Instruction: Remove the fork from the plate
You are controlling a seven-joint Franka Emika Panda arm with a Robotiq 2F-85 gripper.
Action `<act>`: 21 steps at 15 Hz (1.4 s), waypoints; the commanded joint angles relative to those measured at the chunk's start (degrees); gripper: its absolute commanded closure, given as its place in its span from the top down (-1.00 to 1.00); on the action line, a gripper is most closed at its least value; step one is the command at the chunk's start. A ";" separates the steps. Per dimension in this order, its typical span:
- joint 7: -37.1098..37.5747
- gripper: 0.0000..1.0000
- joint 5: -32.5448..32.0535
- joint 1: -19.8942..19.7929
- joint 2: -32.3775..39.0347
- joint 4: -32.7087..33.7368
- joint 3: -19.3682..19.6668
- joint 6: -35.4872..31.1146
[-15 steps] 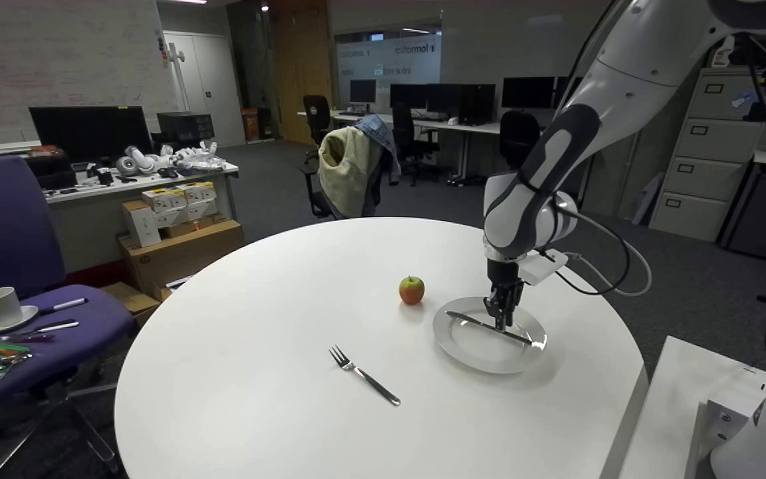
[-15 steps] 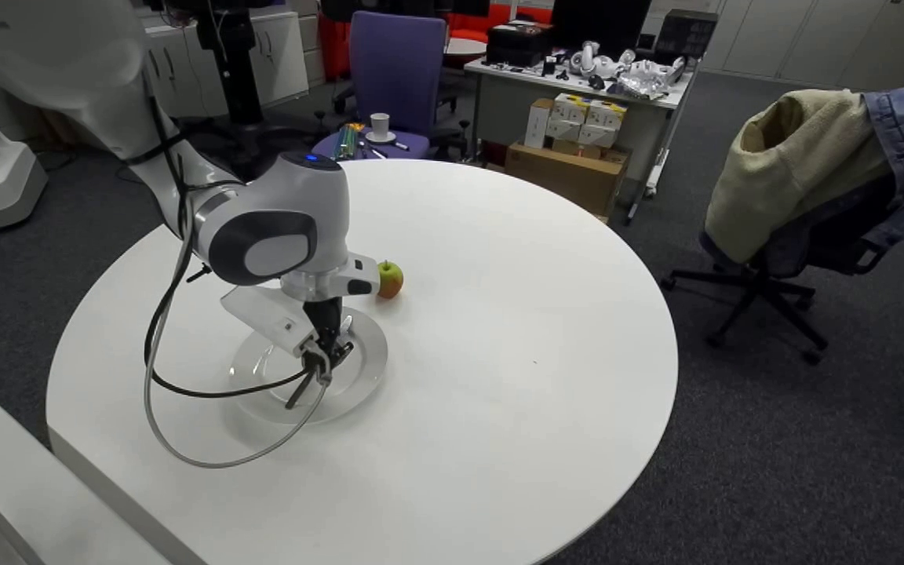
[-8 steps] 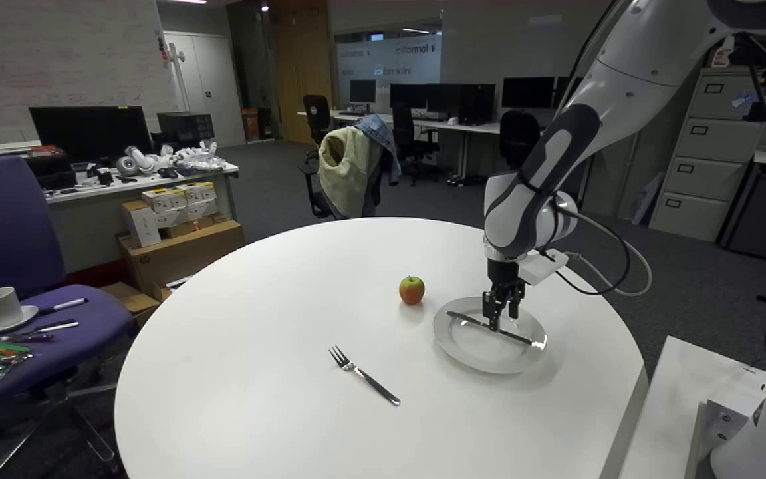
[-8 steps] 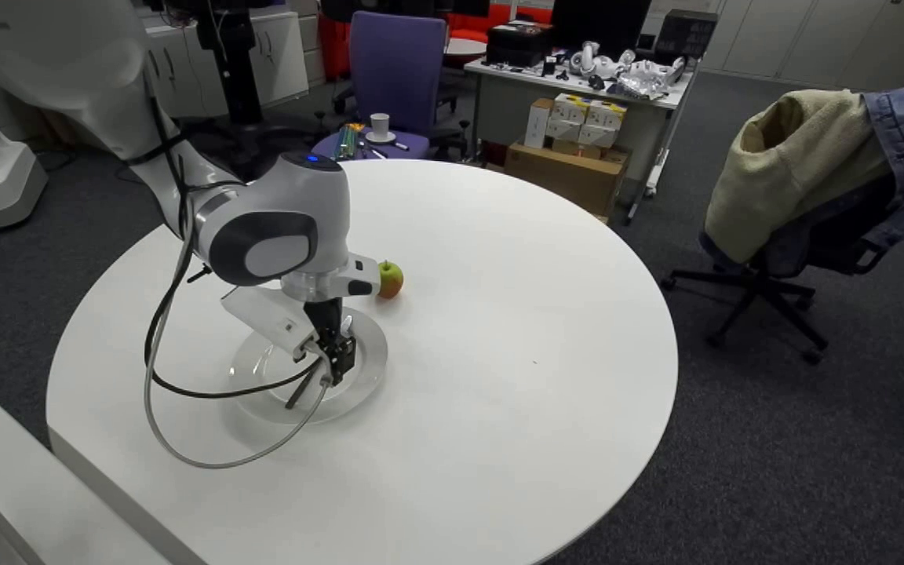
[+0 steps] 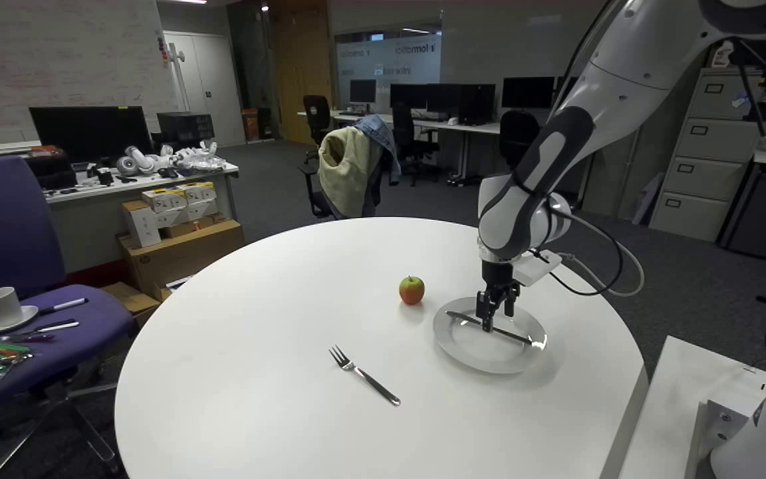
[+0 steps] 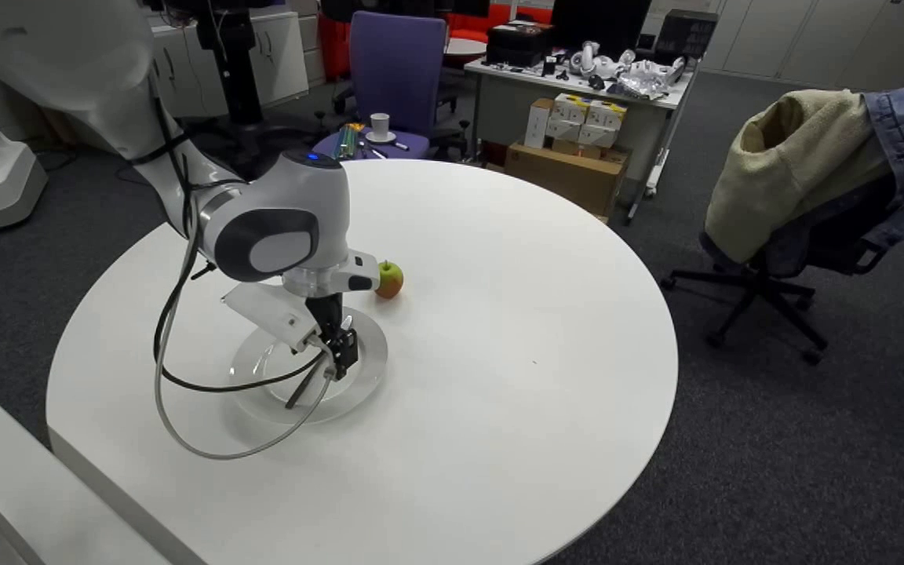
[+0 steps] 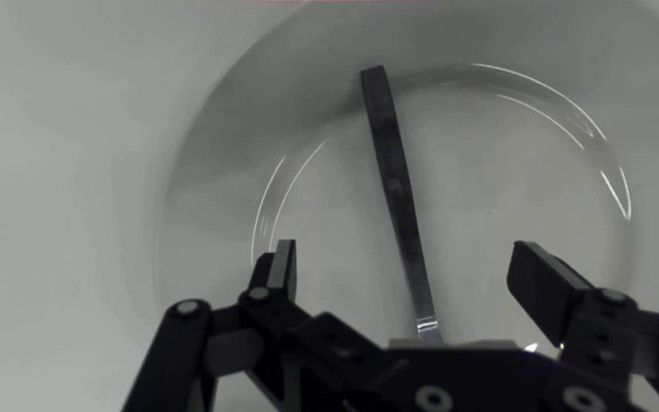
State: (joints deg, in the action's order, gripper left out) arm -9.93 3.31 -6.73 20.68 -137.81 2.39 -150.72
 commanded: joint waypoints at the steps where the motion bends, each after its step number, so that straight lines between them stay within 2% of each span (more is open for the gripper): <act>1: -0.18 1.00 -1.11 -0.09 1.78 2.21 -0.16 1.60; 3: -0.12 0.94 -1.20 -0.10 2.65 2.73 -0.18 1.70; 4: -0.17 0.47 -1.22 -0.13 2.95 2.92 -0.23 1.67; 6: -0.07 0.42 -1.23 -0.15 3.45 3.27 -0.26 1.73; 9: -0.05 0.01 -1.21 -0.20 3.49 3.62 -0.27 1.83; 10: -0.07 -0.20 -1.17 -0.23 3.35 3.86 -0.28 2.05; 15: -0.04 -0.96 -0.99 -0.31 3.17 4.41 -0.27 2.17; 17: -0.15 -1.00 -0.75 -0.46 3.11 4.44 -0.42 2.23; 21: 2.46 -0.95 -1.62 0.95 1.39 3.98 0.32 2.29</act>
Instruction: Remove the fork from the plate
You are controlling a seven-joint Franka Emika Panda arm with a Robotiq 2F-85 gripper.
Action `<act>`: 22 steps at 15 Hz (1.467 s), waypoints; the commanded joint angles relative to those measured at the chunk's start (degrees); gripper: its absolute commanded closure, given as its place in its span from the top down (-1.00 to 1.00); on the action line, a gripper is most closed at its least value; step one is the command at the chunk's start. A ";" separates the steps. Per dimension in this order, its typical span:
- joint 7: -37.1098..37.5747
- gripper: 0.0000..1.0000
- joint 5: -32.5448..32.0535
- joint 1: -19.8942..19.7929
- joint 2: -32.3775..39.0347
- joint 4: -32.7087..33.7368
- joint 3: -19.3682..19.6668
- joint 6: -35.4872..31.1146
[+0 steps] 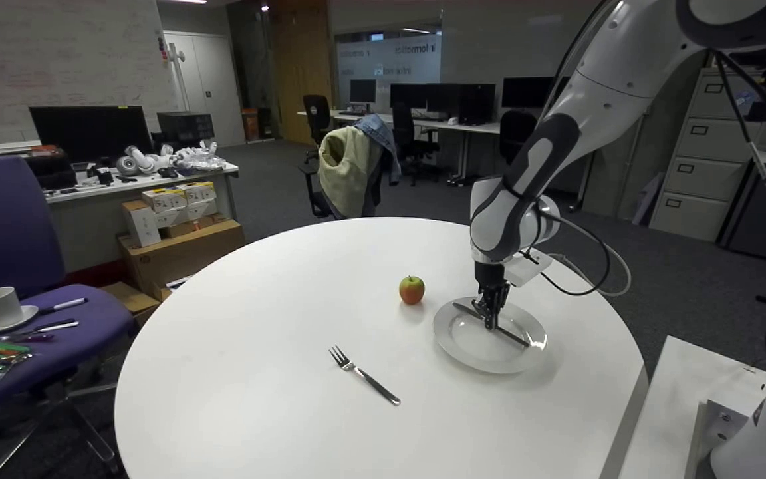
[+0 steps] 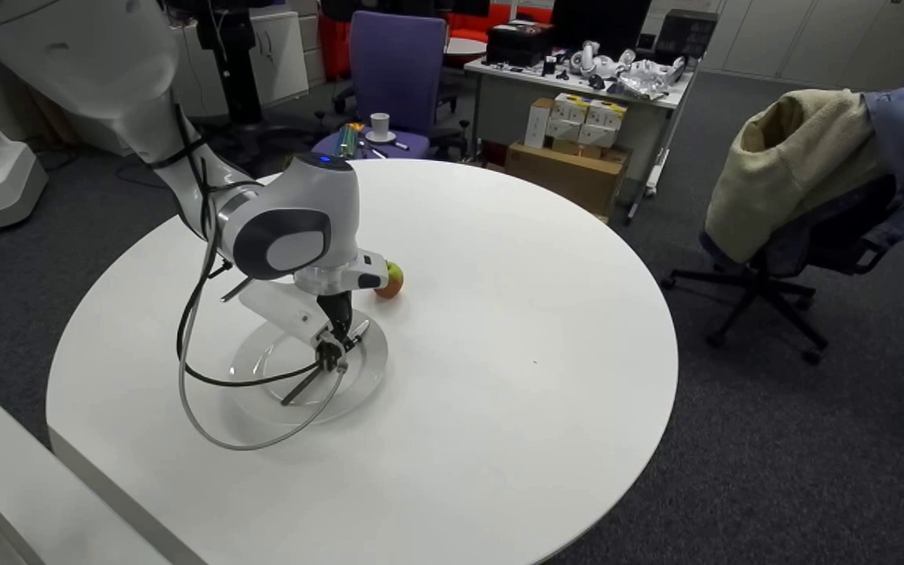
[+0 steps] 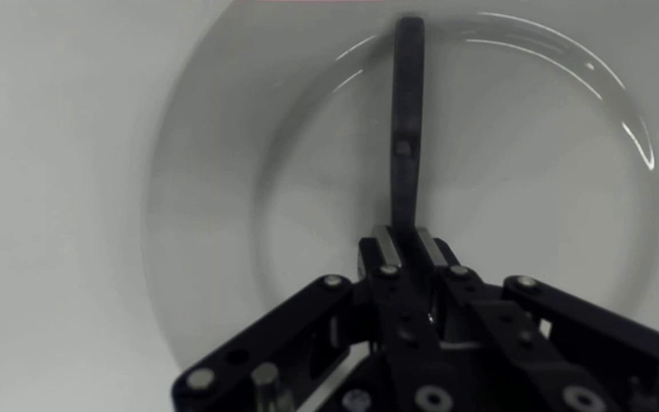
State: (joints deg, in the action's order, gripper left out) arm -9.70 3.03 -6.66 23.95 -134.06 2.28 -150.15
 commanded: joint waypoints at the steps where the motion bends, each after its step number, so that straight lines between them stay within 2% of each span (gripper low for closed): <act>1: 3.15 -0.95 -1.77 1.58 -2.72 0.15 0.55 1.97; 6: 8.36 -0.95 -3.18 5.61 -6.67 2.39 -0.53 3.49; 8: 8.08 -0.95 0.93 5.81 -7.30 4.61 -3.39 5.17; 10: 6.80 -0.95 7.69 5.39 -6.96 7.86 -7.17 8.69; 13: 7.60 -0.95 12.39 6.60 -4.88 12.25 -9.61 11.36; 17: 8.85 -0.95 8.04 9.17 -1.42 15.22 -8.43 10.94; 22: 9.17 -0.95 3.61 10.28 4.28 18.50 -7.12 11.31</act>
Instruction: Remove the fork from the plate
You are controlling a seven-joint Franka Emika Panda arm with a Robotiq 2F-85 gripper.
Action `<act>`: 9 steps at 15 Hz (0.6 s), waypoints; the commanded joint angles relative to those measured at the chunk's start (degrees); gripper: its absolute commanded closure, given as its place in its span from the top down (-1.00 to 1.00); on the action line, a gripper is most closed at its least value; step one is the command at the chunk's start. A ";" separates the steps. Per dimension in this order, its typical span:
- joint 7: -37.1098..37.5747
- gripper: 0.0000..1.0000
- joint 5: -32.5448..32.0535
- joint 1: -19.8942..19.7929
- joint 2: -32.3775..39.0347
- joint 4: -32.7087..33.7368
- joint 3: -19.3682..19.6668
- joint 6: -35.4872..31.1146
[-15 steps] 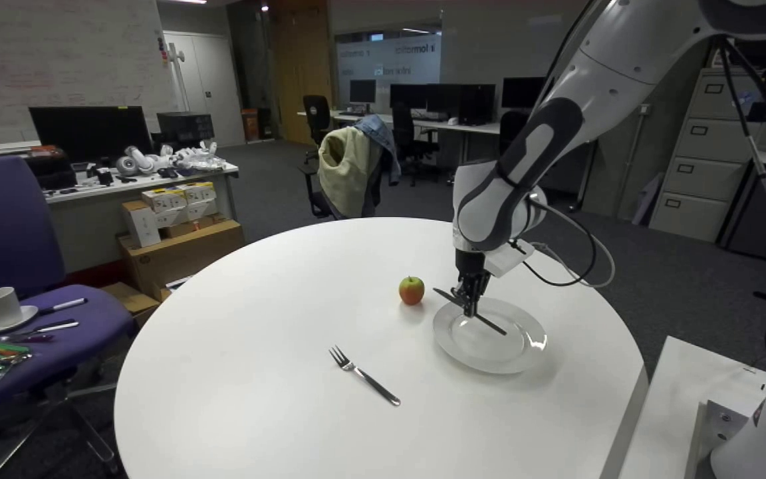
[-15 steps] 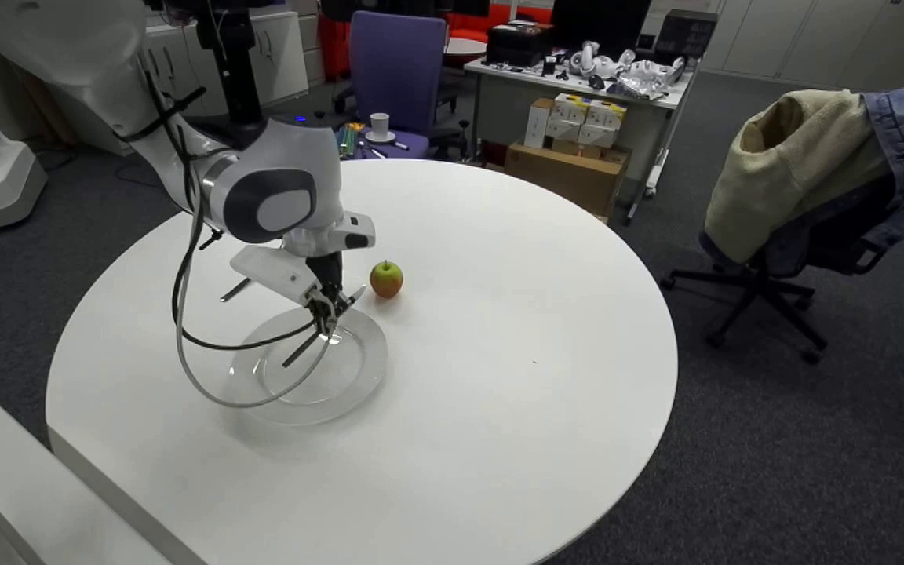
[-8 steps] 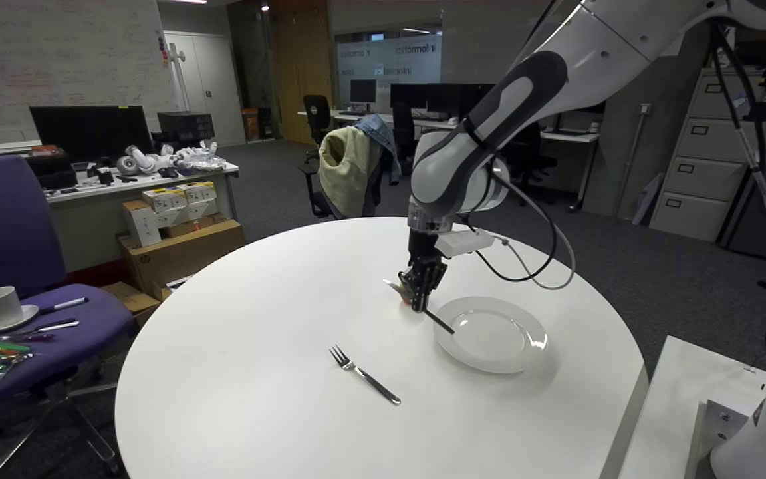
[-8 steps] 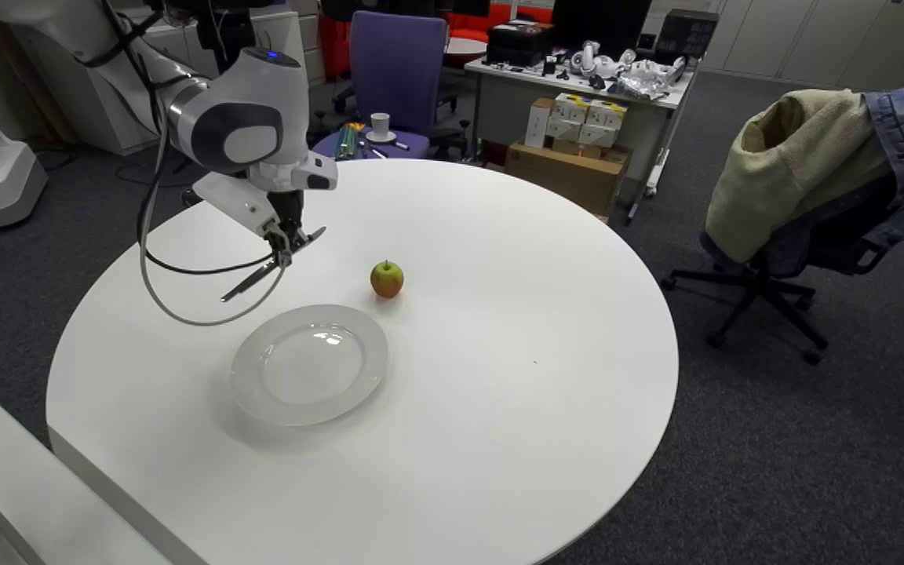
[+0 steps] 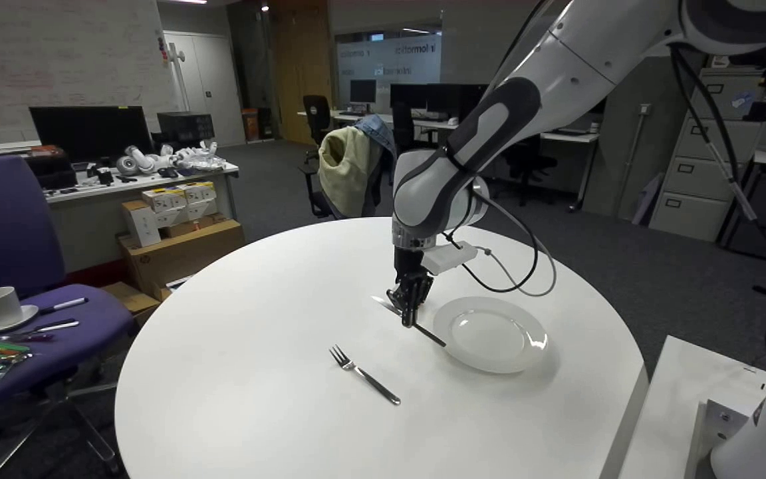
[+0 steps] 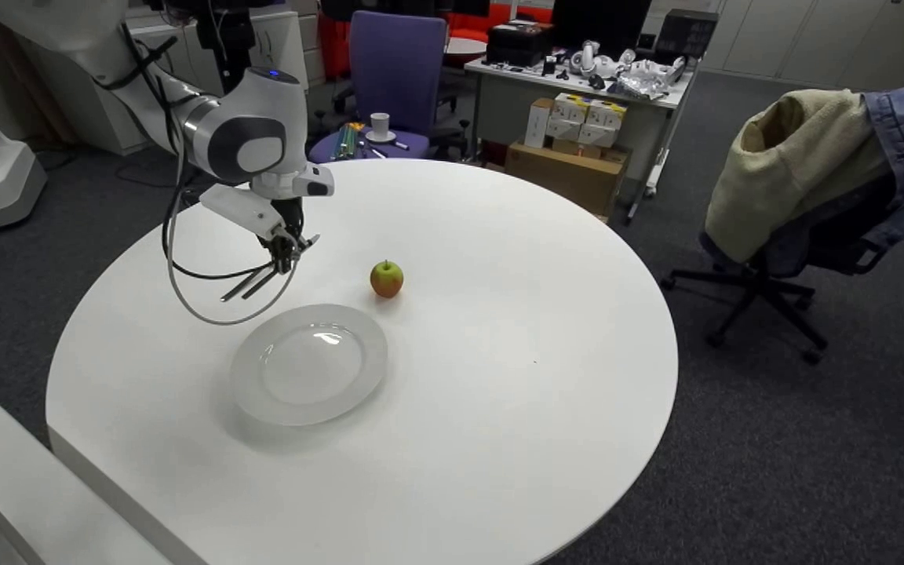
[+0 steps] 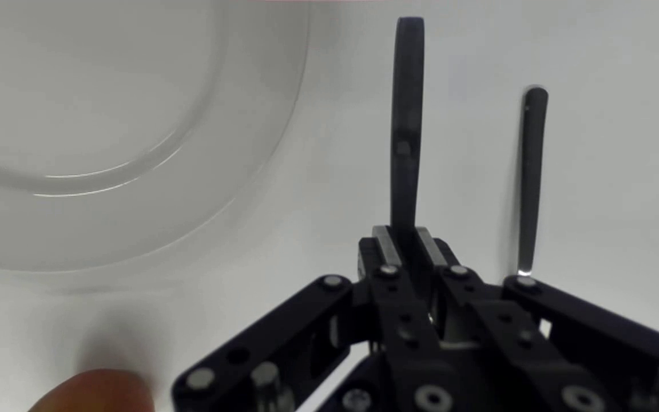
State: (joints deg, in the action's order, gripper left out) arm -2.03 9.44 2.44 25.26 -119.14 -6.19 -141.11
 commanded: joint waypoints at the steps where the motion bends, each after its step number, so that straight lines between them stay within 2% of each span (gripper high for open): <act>1: 1.69 -0.95 -3.58 1.40 4.02 4.40 1.54 2.44; 9: 2.00 -0.95 -4.93 3.46 9.90 10.35 0.86 2.98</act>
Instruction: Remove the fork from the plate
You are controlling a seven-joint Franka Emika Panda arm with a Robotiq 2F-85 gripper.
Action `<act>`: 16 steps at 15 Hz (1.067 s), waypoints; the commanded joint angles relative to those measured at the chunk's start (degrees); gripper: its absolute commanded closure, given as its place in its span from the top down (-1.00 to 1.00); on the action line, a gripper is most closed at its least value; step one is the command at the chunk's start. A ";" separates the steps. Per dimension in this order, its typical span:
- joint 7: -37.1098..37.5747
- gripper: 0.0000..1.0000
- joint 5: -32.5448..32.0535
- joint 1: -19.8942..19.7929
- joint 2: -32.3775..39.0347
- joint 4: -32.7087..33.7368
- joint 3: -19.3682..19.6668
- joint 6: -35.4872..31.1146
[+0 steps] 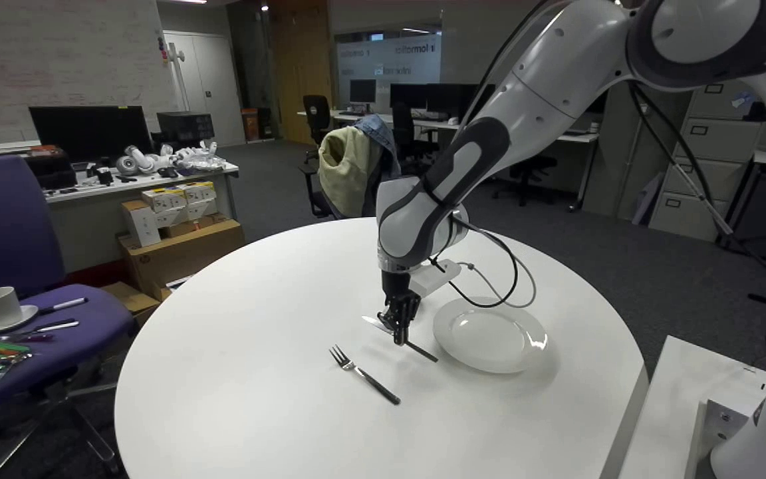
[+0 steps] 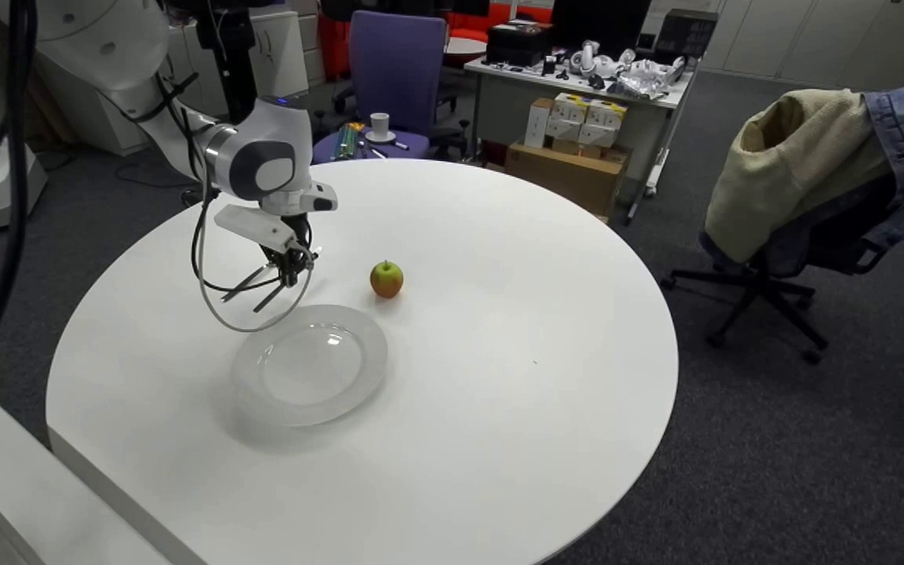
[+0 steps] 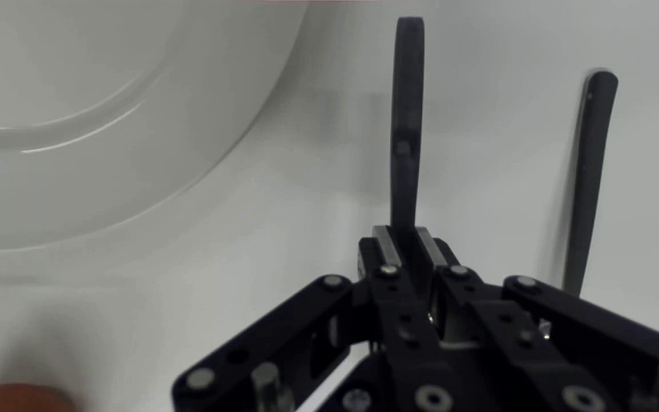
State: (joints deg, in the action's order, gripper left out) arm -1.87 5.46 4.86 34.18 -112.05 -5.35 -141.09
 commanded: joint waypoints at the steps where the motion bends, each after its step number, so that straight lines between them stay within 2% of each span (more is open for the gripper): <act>1: 1.89 -0.95 -0.93 1.32 1.34 3.78 -0.03 2.97; 16: 3.59 -0.95 1.22 1.84 5.12 8.05 -1.91 5.20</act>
State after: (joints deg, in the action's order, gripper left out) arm 0.50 5.91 6.79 38.89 -106.11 -6.93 -138.86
